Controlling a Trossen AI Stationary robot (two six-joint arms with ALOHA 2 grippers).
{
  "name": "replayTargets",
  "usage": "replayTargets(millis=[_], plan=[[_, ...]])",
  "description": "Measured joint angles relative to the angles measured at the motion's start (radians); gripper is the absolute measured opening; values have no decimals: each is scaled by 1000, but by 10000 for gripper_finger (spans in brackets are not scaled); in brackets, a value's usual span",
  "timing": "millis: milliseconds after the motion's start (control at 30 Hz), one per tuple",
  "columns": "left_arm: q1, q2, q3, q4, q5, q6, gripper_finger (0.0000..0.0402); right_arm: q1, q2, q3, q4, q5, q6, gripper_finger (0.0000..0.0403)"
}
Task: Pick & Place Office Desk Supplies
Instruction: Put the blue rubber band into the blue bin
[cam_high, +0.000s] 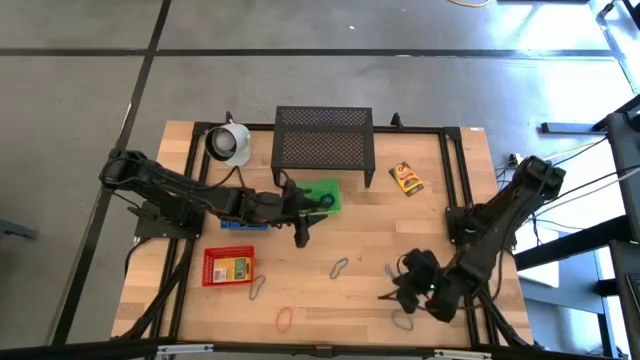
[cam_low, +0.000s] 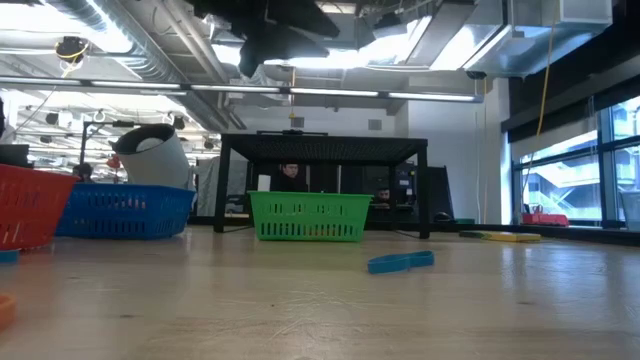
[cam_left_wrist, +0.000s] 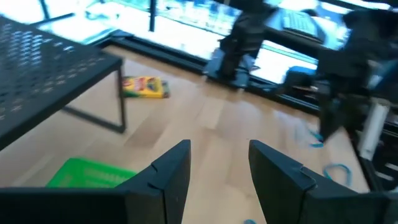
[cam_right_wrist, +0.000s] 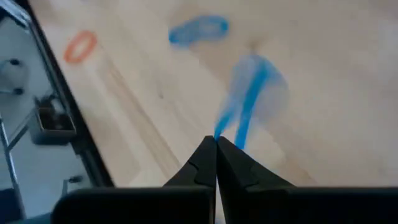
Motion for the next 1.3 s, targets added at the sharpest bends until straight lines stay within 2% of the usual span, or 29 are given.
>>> replayTargets(millis=[133,200,367,600,733,867,1133,1300], plan=[[-24,5,0,53,28,63,157,-98,-47,0,27,55,-157,2],[-41,8,0,74,28,92,157,-149,-63,0,66,47,-250,2],[-79,38,0,151,18,105,159,-276,-73,0,286,28,-514,1],[-111,94,0,219,20,13,195,-425,-73,2,611,-118,-807,1],[-128,107,0,219,42,-28,225,-486,-73,2,707,-183,-887,1],[-142,119,0,247,37,-2,243,-533,-73,2,739,-220,-925,1],[-132,139,0,347,-81,146,249,-578,-73,3,754,-233,-979,1],[-103,141,0,359,-72,154,249,-593,-73,3,756,-232,-994,1]])
